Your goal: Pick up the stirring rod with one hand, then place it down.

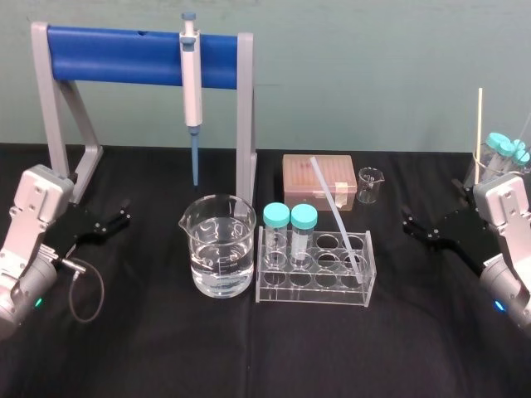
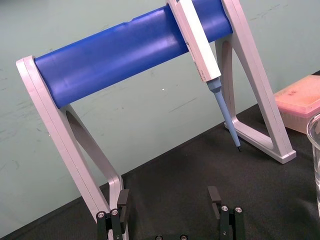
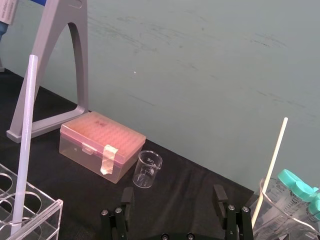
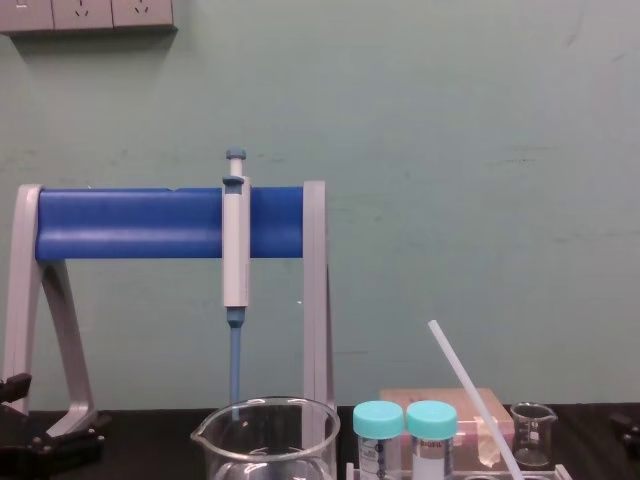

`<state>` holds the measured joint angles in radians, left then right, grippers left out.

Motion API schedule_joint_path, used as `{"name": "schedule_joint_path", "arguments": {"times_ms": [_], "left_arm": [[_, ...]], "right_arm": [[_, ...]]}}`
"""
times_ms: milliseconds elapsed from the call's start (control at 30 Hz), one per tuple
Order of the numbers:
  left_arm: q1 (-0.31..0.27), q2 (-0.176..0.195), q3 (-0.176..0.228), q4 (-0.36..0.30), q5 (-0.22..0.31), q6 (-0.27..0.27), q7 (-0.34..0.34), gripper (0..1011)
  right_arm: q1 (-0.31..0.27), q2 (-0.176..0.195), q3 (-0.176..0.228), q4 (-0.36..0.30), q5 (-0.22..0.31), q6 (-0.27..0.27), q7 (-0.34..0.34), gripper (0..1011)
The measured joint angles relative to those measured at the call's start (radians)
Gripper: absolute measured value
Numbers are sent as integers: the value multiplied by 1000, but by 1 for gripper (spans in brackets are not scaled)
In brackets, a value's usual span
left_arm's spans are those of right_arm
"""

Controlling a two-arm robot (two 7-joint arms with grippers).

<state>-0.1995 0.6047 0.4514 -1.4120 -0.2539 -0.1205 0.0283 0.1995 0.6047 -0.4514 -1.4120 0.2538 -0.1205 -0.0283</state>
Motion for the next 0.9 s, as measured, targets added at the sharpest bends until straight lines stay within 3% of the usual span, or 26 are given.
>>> {"name": "schedule_joint_path", "arguments": {"times_ms": [900], "left_arm": [[0, 0, 0, 0, 0, 0, 0, 1001]], "right_arm": [[0, 0, 0, 0, 0, 0, 0, 1000]]}}
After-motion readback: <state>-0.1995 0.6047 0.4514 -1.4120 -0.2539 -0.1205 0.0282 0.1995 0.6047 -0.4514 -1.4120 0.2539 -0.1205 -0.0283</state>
